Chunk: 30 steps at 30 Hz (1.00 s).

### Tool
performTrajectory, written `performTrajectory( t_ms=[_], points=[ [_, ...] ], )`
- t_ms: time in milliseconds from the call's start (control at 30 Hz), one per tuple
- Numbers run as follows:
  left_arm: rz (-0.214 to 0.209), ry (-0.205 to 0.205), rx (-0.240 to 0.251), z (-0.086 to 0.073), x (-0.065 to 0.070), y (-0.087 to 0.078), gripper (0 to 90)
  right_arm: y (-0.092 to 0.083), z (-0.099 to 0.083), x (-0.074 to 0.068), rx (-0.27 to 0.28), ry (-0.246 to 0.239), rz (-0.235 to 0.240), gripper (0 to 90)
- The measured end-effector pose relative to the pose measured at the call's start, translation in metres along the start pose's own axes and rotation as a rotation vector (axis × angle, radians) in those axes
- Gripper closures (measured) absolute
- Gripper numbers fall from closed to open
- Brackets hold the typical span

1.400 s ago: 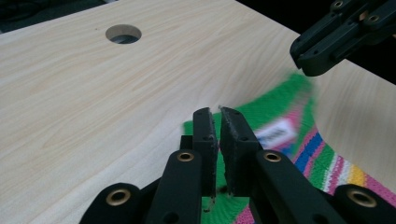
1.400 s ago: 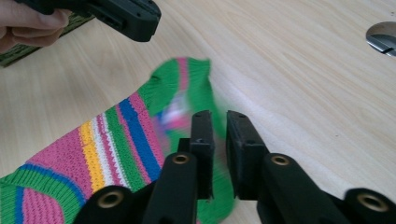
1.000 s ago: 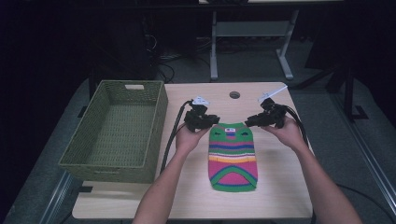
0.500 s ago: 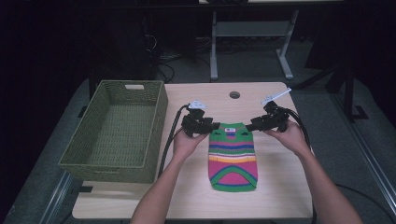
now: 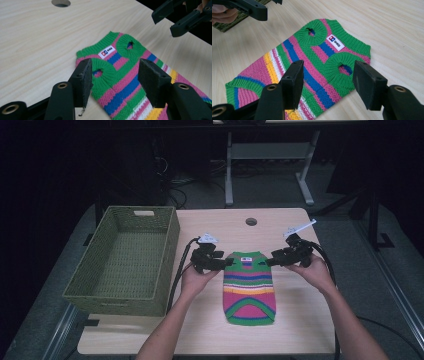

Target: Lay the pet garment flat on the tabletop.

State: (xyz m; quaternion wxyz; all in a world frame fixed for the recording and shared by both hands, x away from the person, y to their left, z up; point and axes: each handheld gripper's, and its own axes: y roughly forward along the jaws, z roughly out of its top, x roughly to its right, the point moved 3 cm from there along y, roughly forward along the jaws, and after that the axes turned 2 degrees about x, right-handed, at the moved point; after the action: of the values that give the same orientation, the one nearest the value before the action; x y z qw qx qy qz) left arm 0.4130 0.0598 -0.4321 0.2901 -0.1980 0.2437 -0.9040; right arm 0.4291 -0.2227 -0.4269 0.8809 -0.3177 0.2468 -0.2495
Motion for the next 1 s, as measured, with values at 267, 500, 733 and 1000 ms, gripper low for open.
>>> performTrajectory(
  t_ms=[267,500,733,1000],
  points=[
    [-0.001,0.008,-0.002,-0.008,0.004,-0.005,43.2,-0.004,-0.012,-0.003,0.003,0.007,0.001,40.0],
    [-0.014,0.016,-0.006,-0.013,0.01,-0.006,41.5,-0.011,-0.022,-0.005,0.011,0.01,0.002,39.0],
    [-0.023,0.025,-0.006,-0.013,0.018,-0.008,38.5,-0.017,-0.031,-0.005,0.022,0.024,0.002,36.8],
    [-0.026,0.023,-0.014,-0.018,0.021,-0.012,34.3,-0.025,-0.041,-0.006,0.038,0.029,0.004,33.8]
  ],
)
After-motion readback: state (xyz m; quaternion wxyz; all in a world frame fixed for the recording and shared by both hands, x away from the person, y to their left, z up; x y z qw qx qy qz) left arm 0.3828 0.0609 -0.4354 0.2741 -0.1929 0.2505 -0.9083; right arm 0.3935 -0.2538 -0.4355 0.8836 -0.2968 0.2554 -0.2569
